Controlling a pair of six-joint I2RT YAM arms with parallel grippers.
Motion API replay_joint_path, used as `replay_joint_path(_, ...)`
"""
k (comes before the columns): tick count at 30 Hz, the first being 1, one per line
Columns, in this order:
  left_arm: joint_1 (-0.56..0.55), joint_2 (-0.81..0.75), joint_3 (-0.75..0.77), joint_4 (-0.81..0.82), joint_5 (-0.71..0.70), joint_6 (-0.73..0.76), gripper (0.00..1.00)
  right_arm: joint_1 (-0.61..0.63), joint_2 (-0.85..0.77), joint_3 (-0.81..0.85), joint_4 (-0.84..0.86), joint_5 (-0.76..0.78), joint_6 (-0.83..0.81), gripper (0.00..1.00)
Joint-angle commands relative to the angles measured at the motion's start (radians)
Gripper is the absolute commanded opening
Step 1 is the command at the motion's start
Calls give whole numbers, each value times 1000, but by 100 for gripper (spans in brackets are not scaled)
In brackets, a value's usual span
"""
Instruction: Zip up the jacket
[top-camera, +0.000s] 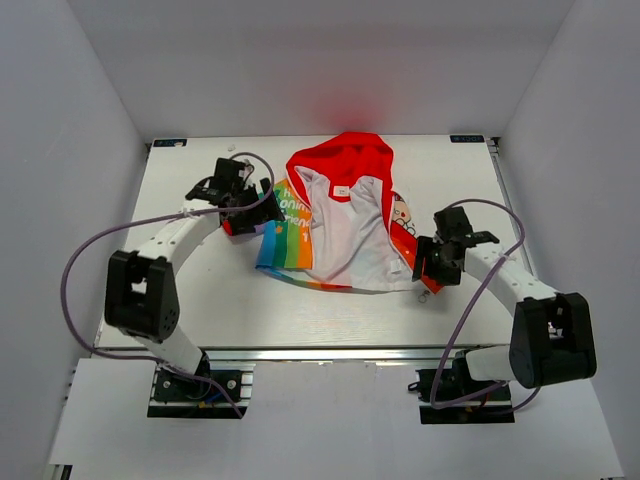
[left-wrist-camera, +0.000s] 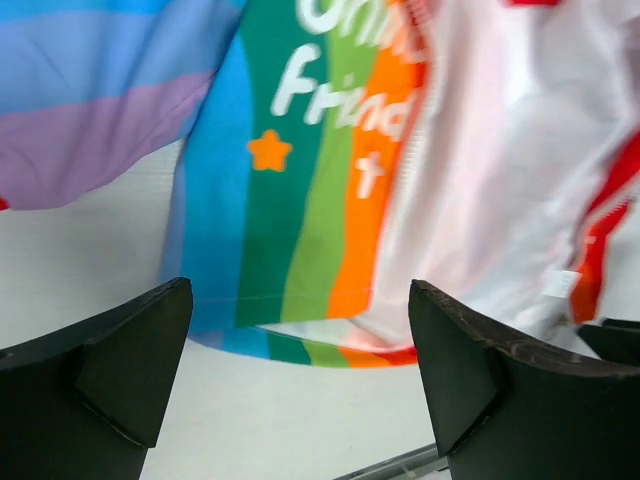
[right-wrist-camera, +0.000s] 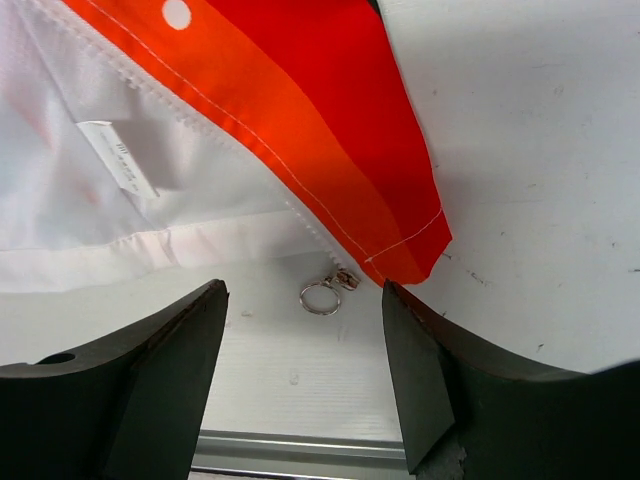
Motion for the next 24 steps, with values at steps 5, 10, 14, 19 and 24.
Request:
replay_joint_path(5, 0, -171, -61, -14, -13, 11, 98, 20, 94, -13, 40, 22, -28, 66)
replay_joint_path(10, 0, -179, -80, -20, -24, 10, 98, 46, 138, -14, 46, 39, -13, 60)
replay_joint_path(14, 0, -180, -73, -34, -38, 11, 98, 60, 143, -17, 10, 80, 27, 32)
replay_joint_path(19, 0, -197, -80, -23, -39, 11, 98, 73, 109, 4, -33, 106, 48, 0)
replay_joint_path(24, 0, -211, -75, -38, -41, 8, 98, 78, 20, 96, -66, 29, 21, 0)
